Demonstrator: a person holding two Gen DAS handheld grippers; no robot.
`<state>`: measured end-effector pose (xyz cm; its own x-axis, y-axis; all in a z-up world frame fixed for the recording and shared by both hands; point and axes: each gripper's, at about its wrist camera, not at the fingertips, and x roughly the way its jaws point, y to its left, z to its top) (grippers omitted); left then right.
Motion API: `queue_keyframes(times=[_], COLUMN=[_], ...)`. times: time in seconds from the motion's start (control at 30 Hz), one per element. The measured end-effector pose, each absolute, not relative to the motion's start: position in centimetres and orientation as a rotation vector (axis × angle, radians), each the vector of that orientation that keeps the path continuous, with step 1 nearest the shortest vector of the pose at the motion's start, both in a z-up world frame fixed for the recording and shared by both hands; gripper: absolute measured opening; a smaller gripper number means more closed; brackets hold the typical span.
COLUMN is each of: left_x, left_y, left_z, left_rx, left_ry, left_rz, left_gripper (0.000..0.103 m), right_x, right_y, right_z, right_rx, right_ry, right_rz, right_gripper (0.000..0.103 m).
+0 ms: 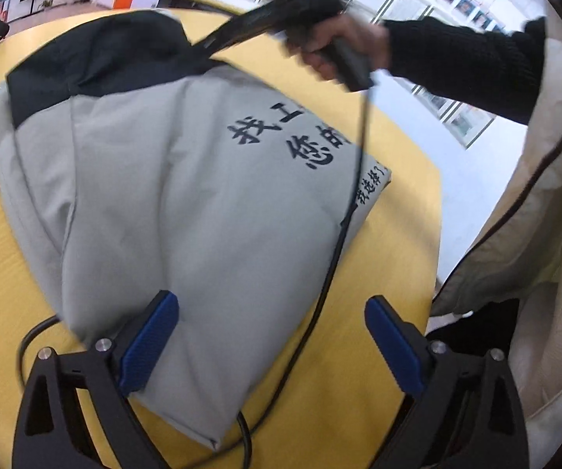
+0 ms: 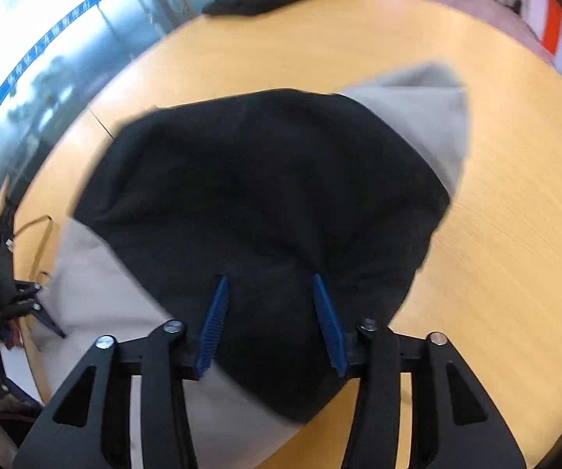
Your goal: Fold clothes
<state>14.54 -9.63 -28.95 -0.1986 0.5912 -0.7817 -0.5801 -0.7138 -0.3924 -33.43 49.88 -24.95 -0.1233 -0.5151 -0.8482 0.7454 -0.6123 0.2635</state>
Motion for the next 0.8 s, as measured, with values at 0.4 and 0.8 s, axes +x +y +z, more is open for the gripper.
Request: queue_keyframes(times=[0.4, 0.8], left_x=[25.2, 22.3], left_y=[-19.0, -17.9], left_z=[-18.2, -21.6], left_rx=[-1.503, -1.444], left_ry=[-0.405, -0.549], left_rz=[2.390, 2.379], left_gripper=[0.099, 0.099], right_x=[-15.7, -18.0], right_y=[66.3, 75.5], right_z=[-15.1, -18.9], right_rx=[1.249, 1.395], right_ry=[0.086, 0.123], right_rz=[-1.902, -2.060], right_gripper=[0.057, 0.058])
